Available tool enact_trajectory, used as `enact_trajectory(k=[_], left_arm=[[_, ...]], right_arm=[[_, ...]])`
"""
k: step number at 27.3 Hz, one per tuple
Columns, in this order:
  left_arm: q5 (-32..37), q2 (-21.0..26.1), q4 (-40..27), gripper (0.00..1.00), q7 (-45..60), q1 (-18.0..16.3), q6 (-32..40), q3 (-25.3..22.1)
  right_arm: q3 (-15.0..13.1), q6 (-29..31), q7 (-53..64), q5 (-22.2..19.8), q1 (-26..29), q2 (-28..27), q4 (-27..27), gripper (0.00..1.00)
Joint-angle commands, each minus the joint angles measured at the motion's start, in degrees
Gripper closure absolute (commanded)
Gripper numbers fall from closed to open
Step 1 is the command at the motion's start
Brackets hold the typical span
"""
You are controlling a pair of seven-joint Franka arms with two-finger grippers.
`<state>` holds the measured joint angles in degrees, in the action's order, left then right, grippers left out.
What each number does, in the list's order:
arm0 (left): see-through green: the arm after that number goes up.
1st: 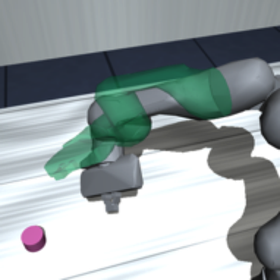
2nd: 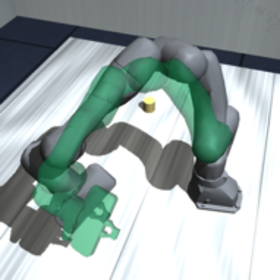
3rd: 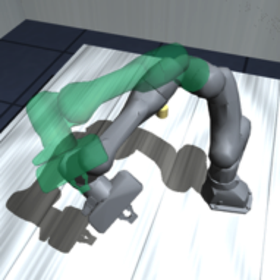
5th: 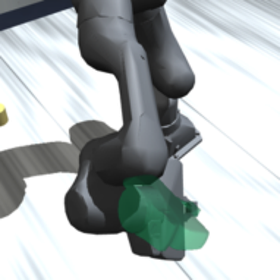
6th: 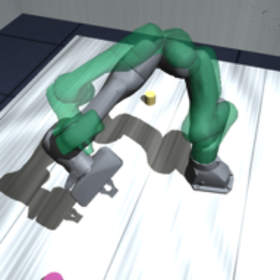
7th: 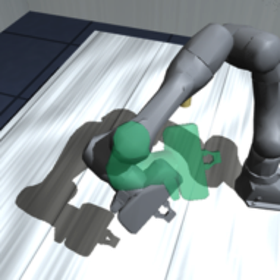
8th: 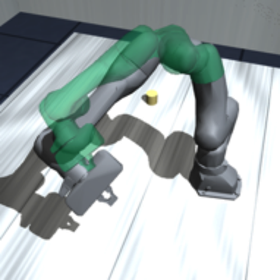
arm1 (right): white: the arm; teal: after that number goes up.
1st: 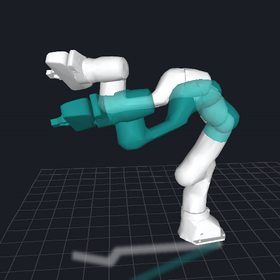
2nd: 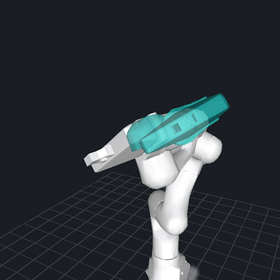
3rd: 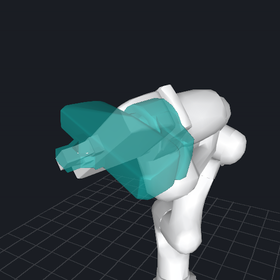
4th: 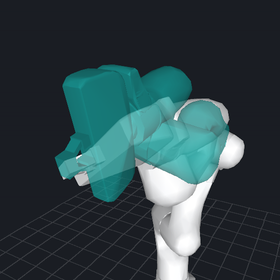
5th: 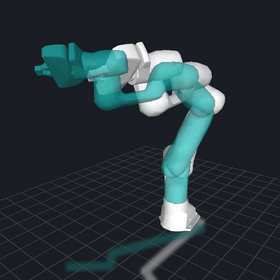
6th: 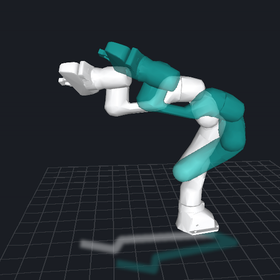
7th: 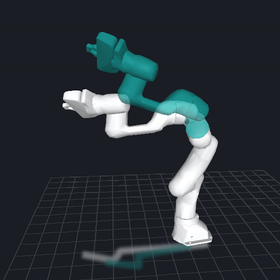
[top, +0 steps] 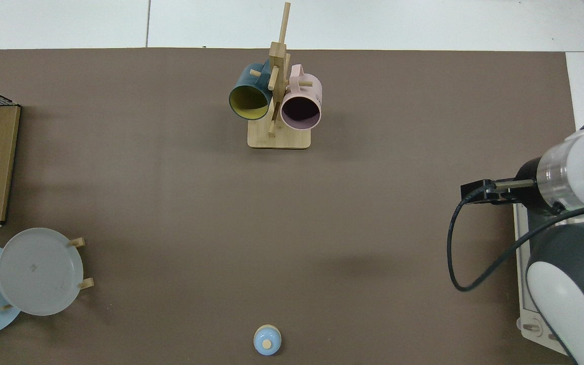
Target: Put markers into pen holder
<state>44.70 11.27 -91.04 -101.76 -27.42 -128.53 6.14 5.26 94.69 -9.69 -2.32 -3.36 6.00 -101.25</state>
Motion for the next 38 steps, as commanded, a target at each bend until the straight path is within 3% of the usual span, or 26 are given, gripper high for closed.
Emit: enact_trajectory(k=[1, 32, 38], left_arm=[[-1.37, -0.72, 0.34, 0.04, -1.25, -0.79, 0.83, 0.89], [-5.77, -3.53, 1.74, 0.03, -1.16, 0.52, 0.83, 1.59], [-8.22, -3.97, 3.59, 0.03, -1.33, 5.79, 2.58, -1.73]], right_arm=[[0.28, 0.67, 1.78, 1.35, 1.08, 0.50, -0.44, 0.01], [0.28, 0.67, 1.78, 1.44, 0.99, 0.50, -0.44, 0.01], [0.28, 0.67, 1.78, 1.44, 0.99, 0.50, -0.44, 0.01]])
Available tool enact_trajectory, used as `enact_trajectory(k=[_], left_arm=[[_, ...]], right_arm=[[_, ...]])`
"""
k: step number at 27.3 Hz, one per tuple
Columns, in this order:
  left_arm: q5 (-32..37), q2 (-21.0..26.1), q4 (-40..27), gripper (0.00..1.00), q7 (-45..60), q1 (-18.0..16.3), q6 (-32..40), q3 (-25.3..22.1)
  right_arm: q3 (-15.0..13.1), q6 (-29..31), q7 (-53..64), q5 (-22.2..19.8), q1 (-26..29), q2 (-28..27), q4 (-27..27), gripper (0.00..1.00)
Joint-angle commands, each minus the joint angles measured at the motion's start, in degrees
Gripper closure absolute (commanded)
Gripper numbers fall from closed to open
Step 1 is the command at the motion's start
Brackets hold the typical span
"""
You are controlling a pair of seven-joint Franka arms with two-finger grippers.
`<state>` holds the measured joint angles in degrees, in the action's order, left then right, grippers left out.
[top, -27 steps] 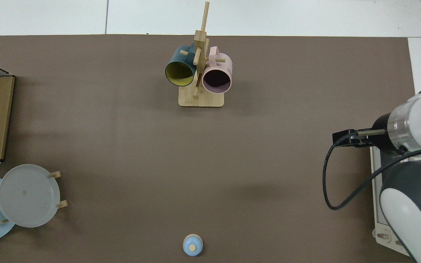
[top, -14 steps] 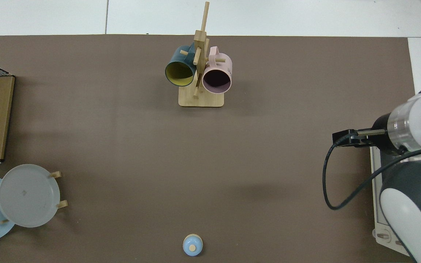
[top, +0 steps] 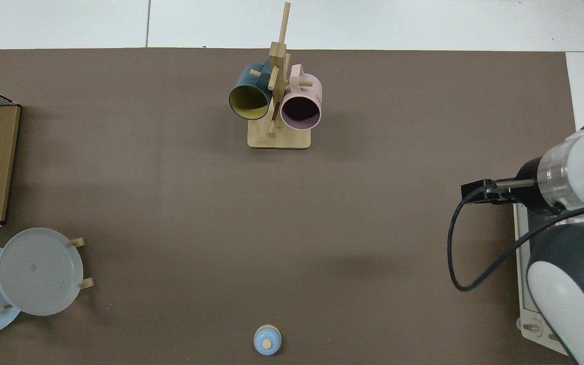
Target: Put markers into pen holder
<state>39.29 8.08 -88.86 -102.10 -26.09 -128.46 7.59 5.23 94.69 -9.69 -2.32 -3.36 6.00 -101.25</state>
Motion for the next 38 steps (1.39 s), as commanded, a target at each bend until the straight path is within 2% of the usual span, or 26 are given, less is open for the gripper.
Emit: enact_trajectory(k=[1, 5, 9, 14, 22, 32, 38], left_arm=[[-3.43, -0.96, 1.67, 0.03, -1.00, 6.04, 2.69, -4.68], [-8.34, -2.01, 1.94, 0.02, -0.56, 11.49, 3.65, -10.05], [-13.53, -2.89, 1.94, 0.00, 0.67, 13.34, 6.11, -11.20], [-17.41, -4.21, 1.85, 0.00, 7.96, 17.12, 10.15, -14.36], [-18.72, -5.53, 1.85, 0.00, 22.54, 23.18, 18.94, -14.80], [-28.56, -6.58, 1.41, 0.00, 40.73, 27.14, 26.59, -14.54], [-32.17, -7.38, 0.89, 0.00, 57.07, 30.13, 30.19, -14.01]], right_arm=[[0.31, 0.67, 1.78, 1.35, 0.98, 0.50, -0.44, 0.01], [0.31, 0.67, 1.78, 1.44, 0.98, 0.50, -0.44, 0.01], [0.31, 0.67, 1.78, 1.35, 0.98, 0.50, -0.44, 0.00], [0.31, 0.67, 1.78, 1.35, 0.98, 0.50, -0.44, 0.01], [0.31, 0.67, 1.78, 1.35, 0.98, 0.50, -0.44, 0.01], [0.31, 0.67, 1.78, 1.44, 0.98, 0.50, -0.44, 0.01], [0.31, 0.67, 1.78, 1.44, 0.98, 0.50, -0.44, 0.01]])
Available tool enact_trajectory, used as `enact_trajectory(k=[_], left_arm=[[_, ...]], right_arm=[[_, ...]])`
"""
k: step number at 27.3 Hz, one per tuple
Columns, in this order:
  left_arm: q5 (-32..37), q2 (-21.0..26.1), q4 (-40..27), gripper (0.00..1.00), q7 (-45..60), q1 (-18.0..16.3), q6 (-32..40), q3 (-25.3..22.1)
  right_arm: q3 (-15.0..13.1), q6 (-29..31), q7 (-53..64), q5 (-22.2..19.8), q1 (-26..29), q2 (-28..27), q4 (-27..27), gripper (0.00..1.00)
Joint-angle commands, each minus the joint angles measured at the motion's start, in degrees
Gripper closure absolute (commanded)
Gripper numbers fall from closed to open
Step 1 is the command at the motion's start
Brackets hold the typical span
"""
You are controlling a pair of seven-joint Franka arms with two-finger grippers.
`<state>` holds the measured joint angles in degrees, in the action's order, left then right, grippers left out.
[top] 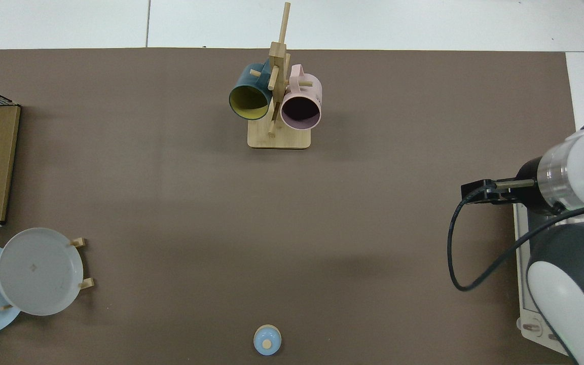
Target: Put markers into pen holder
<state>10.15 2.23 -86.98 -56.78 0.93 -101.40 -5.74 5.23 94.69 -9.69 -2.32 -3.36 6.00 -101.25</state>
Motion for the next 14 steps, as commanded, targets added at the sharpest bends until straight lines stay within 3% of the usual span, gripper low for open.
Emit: enact_trajectory(k=[1, 6, 14], left_arm=[[-3.99, -1.70, -1.17, 0.00, 15.08, 3.72, 3.66, -0.58], [-9.00, -2.32, -1.53, 0.00, 29.15, 5.66, 7.70, -0.94], [-12.44, -2.76, -1.61, 0.00, 47.45, 5.93, 10.87, 1.78]], right_arm=[[0.31, 0.67, 1.78, 1.44, 0.98, 0.50, -0.44, 0.01], [0.31, 0.67, 1.78, 1.35, 0.98, 0.50, -0.44, 0.01], [0.31, 0.67, 1.78, 1.44, 0.98, 0.50, -0.44, 0.01]])
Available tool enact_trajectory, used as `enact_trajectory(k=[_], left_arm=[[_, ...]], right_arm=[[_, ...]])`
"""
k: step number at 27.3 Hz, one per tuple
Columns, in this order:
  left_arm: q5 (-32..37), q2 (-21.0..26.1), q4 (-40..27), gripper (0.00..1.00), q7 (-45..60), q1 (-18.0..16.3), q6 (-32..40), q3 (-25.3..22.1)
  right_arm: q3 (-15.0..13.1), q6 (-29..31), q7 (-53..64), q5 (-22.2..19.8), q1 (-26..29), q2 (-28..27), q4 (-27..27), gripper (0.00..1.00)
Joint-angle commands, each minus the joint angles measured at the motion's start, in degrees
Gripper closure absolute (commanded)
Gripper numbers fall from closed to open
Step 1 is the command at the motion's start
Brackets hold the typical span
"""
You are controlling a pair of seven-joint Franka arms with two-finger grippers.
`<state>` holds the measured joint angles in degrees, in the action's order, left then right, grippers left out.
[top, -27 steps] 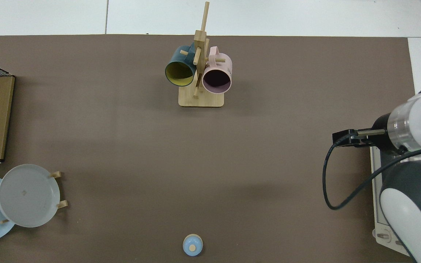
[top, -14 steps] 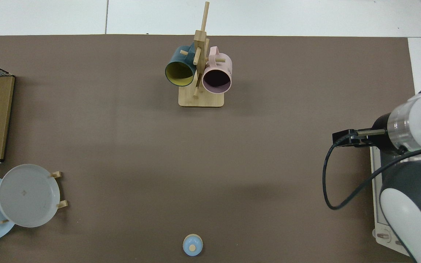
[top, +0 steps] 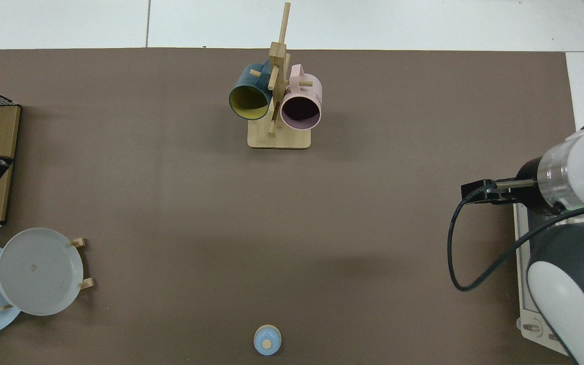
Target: Put markers into pen holder
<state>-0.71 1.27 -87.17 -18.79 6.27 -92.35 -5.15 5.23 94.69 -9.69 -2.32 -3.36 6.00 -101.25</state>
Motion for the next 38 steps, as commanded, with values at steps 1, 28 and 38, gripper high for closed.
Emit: enact_trajectory(k=[1, 28, 38], left_arm=[[-1.57, -1.88, -1.59, 0.00, 10.09, 0.23, 1.91, 2.15], [-1.57, -6.98, -8.80, 0.00, 11.06, -3.37, 2.52, 5.42], [-1.49, -6.98, -8.63, 0.00, 10.97, -3.37, 2.70, 5.33]], right_arm=[[0.31, 0.67, 1.78, 1.44, 0.98, 0.50, -0.44, 0.01], [0.31, 0.67, 1.78, 1.44, 0.98, 0.50, -0.44, 0.01], [0.31, 0.67, 1.78, 1.35, 0.98, 0.50, -0.44, 0.01]])
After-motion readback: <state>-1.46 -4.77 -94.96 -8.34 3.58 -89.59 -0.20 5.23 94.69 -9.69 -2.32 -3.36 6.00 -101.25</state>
